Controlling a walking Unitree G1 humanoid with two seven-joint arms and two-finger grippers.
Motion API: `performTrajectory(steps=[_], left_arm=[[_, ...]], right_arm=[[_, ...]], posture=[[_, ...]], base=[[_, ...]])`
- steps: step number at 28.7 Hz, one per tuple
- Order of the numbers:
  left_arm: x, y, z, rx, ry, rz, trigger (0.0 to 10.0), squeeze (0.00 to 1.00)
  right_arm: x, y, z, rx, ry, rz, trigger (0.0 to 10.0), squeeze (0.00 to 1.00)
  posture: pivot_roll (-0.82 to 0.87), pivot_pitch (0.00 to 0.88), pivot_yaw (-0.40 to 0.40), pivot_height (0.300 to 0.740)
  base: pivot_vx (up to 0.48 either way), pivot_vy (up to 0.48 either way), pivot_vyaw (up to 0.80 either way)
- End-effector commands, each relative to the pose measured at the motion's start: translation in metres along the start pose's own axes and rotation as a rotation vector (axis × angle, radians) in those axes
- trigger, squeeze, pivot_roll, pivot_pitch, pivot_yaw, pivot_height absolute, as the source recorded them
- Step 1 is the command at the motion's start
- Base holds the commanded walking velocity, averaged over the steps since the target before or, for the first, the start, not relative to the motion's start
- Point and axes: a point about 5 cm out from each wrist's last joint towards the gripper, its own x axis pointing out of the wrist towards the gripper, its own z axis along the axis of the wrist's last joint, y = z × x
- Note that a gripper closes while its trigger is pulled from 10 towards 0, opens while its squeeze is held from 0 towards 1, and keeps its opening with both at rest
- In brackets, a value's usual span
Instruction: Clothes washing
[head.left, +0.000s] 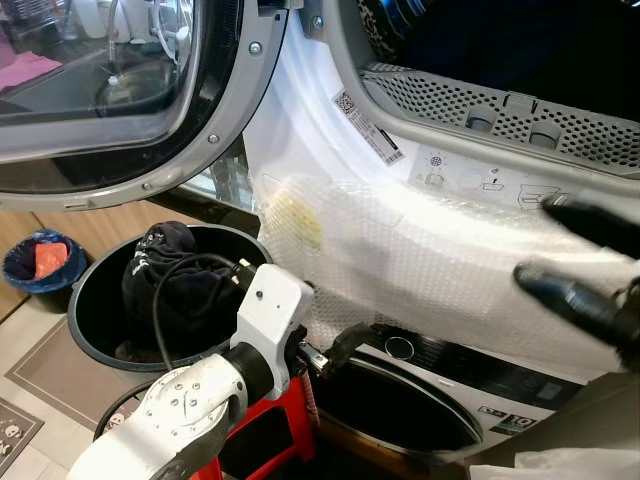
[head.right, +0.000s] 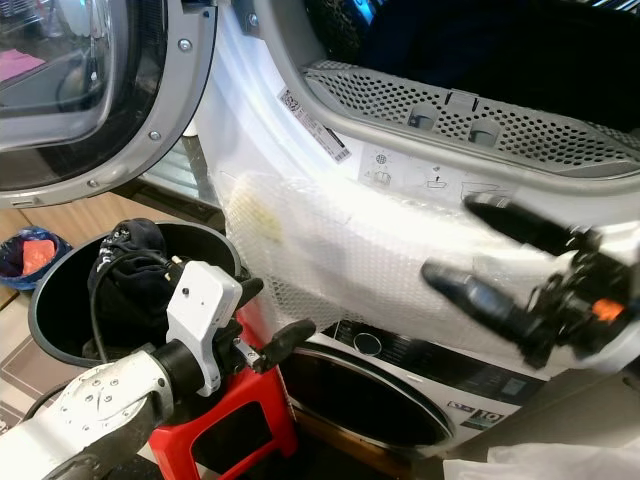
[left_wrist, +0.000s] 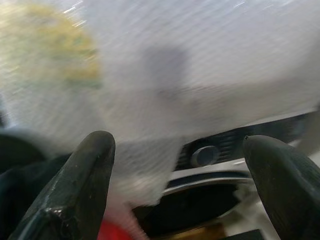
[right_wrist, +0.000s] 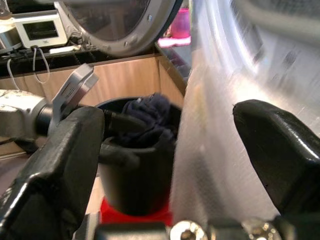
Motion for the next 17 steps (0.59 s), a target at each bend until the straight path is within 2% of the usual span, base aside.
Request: performTrajectory(steps=[1, 4, 6, 9, 12, 14, 15, 16, 17], left_arm=[[0.000, 0.002, -0.003, 0.005, 0.002, 0.028, 10.0, 0.00], [-0.005, 0.011, -0.013, -0.009, 0.024, 0.141, 10.0, 0.00], [-0.009, 0.018, -0.020, 0.019, 0.055, 0.215, 10.0, 0.00], [-0.010, 0.023, -0.024, 0.029, 0.068, 0.271, 10.0, 0.00], [-0.015, 0.044, -0.030, 0.059, 0.097, 0.458, 10.0, 0.00], [-0.019, 0.052, -0.032, 0.042, 0.098, 0.520, 10.0, 0.00], [-0.022, 0.055, -0.033, 0.045, 0.097, 0.550, 10.0, 0.27], [-0.023, 0.057, -0.034, 0.049, 0.101, 0.562, 10.0, 1.00], [-0.024, 0.058, -0.035, 0.052, 0.105, 0.568, 10.0, 1.00]], right_arm=[[0.001, 0.004, 0.001, -0.040, 0.011, 0.013, 10.0, 0.00], [0.003, 0.007, -0.012, 0.006, 0.019, 0.022, 10.0, 0.00], [0.004, 0.008, -0.019, 0.019, 0.031, 0.021, 10.0, 0.00], [0.005, 0.008, -0.023, 0.023, 0.035, 0.020, 10.0, 0.00], [0.006, 0.009, -0.030, 0.033, 0.038, 0.010, 10.0, 0.00], [0.007, 0.009, -0.035, 0.032, 0.043, 0.008, 10.0, 0.00], [0.009, 0.009, -0.039, 0.032, 0.047, 0.003, 10.0, 0.00], [0.010, 0.008, -0.041, 0.031, 0.052, -0.008, 10.0, 0.00], [0.011, 0.008, -0.043, 0.029, 0.055, -0.016, 10.0, 0.00]], posture=[[0.02, 0.161, -0.054, 0.740], [0.02, 0.153, -0.055, 0.740], [0.03, 0.145, -0.057, 0.740], [0.03, 0.139, -0.059, 0.740], [0.04, 0.129, -0.060, 0.740], [0.04, 0.125, -0.060, 0.740], [0.04, 0.123, -0.061, 0.740], [0.04, 0.123, -0.061, 0.740], [0.04, 0.123, -0.061, 0.740]], base=[[0.000, 0.000, 0.00], [0.000, 0.000, 0.00], [0.000, 0.000, 0.00], [0.000, 0.000, 0.00], [0.000, 0.000, 0.00], [0.000, 0.000, 0.00], [0.000, 0.000, 0.00], [0.000, 0.000, 0.00], [0.000, 0.000, 0.00]])
